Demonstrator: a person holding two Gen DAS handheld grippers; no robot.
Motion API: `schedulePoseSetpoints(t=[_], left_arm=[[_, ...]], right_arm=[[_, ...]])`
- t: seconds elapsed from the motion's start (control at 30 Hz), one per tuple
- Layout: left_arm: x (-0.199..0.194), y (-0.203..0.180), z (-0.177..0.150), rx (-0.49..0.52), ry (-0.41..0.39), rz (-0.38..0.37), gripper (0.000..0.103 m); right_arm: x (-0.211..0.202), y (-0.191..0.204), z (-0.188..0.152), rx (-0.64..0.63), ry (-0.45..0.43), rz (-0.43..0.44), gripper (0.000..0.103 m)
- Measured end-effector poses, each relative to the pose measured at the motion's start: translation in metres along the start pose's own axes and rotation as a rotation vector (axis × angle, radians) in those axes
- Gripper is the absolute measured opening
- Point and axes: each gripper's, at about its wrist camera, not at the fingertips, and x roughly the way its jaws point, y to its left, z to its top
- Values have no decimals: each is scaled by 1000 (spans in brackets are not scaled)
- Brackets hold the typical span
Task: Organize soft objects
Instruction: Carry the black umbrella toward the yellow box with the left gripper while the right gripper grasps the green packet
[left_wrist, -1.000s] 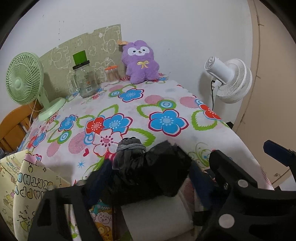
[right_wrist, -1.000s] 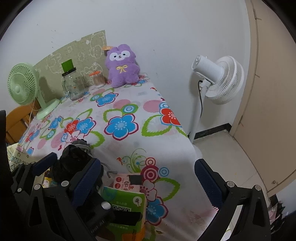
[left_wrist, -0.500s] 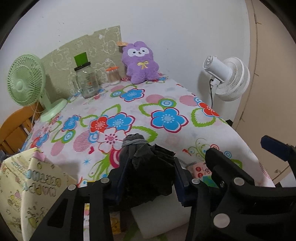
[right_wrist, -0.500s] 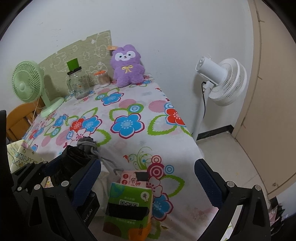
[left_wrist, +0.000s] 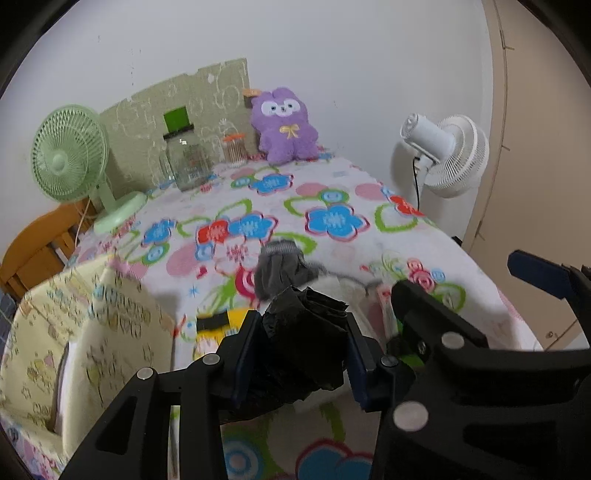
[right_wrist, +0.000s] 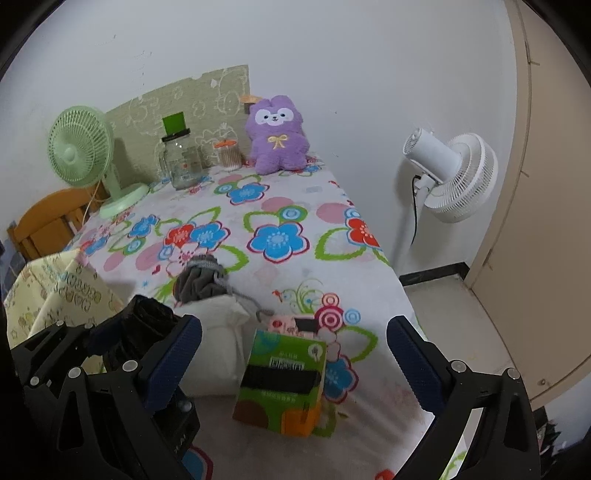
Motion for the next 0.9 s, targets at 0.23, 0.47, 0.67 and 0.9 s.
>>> schedulePoseSetpoints(t=[0.23, 0.47, 0.67, 0.9], left_arm=[[-9, -2, -18, -1, 9, -13, 44], [-8, -6, -28, -2, 43, -40, 44], [-1, -8, -32, 4, 64, -41, 44], [3, -11, -34, 26, 75, -32, 44]], right_arm=[[-3, 3, -16, -2, 31, 18, 98], [4, 6, -29, -14, 79, 15, 93], [16, 7, -34, -14, 124, 16, 88], [29, 2, -38, 16, 179, 39, 72]])
